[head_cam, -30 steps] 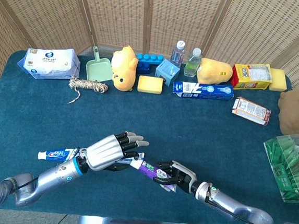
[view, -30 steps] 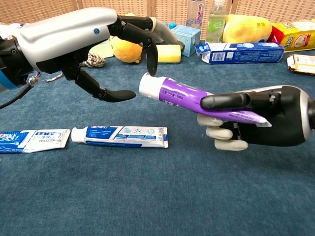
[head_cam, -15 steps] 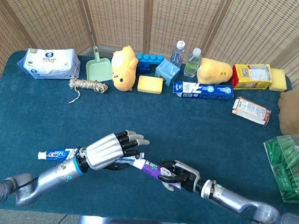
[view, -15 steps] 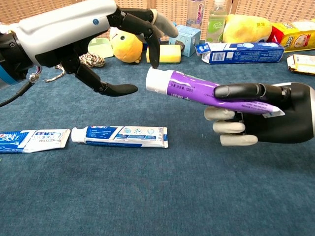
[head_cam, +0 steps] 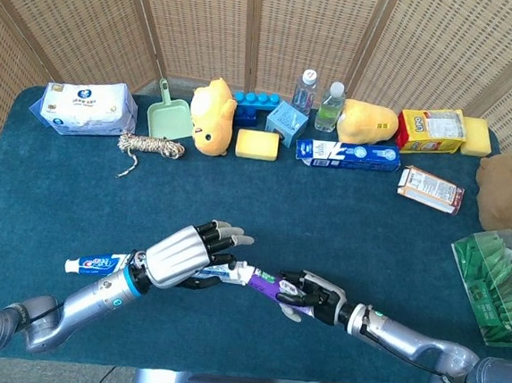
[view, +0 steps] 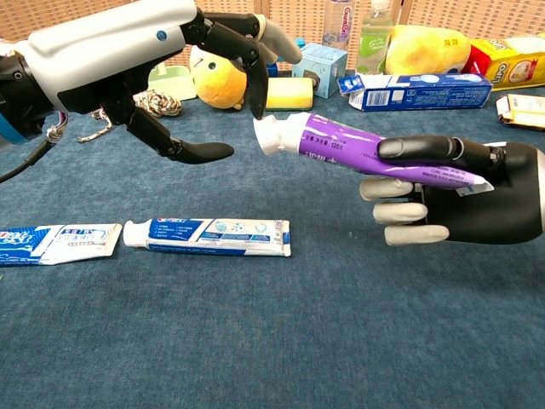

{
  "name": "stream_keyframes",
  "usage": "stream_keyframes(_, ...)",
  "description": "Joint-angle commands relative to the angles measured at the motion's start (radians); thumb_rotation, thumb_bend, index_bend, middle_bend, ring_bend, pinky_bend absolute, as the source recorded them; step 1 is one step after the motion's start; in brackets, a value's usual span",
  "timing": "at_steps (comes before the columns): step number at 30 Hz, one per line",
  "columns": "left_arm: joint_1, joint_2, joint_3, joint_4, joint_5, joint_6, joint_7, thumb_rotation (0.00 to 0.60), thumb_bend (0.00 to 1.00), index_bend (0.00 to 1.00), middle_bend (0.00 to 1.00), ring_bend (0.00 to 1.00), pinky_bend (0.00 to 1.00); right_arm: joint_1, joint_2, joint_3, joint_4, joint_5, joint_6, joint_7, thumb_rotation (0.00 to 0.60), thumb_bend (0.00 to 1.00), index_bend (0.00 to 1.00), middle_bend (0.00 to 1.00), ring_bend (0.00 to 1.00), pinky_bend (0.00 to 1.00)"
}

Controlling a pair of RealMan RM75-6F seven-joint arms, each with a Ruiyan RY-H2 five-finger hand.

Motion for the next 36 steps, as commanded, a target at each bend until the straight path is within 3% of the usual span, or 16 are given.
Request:
stream_keyframes(1, 0.002, 0.001, 0.001, -0.001, -0.001, 0.001, 0.002, 0.6, 0.26, 0.46, 0.2, 0.19, 0.24, 0.004, -0.007, -0.01, 0.015, 0.019, 0.015, 0.027, 0.6, 0.39, 0.9, 0.76, 0.74, 0.81)
stream_keyframes(11, 0.005, 0.003, 0.002, 0.007, -0.008, 0.001, 0.002, 0.6, 0.27, 0.44, 0.2, 0.19, 0.24, 0.018, -0.007, -0.044, 0.038, 0.006, 0.068, 0.093, 0.6, 0.39, 0.9, 0.76, 0.74, 0.81)
stream_keyframes(26, 0.002, 0.031, -0.014, -0.035, -0.032, -0.011, -0.012, 0.6, 0.26, 0.33, 0.16, 0.17, 0.23, 0.053, -0.019, -0.079, 0.028, 0.018, 0.058, 0.046, 0.6, 0.39, 0.9, 0.76, 0.74, 0.81)
stream_keyframes(36, -0.007, 0.023, -0.012, -0.044, -0.046, -0.043, -0.001, 0.6, 0.26, 0.33, 0.16, 0.16, 0.23, 0.067, -0.015, -0.091, 0.015, 0.024, 0.071, 0.044, 0.6, 0.39, 0.9, 0.76, 0.74, 0.81)
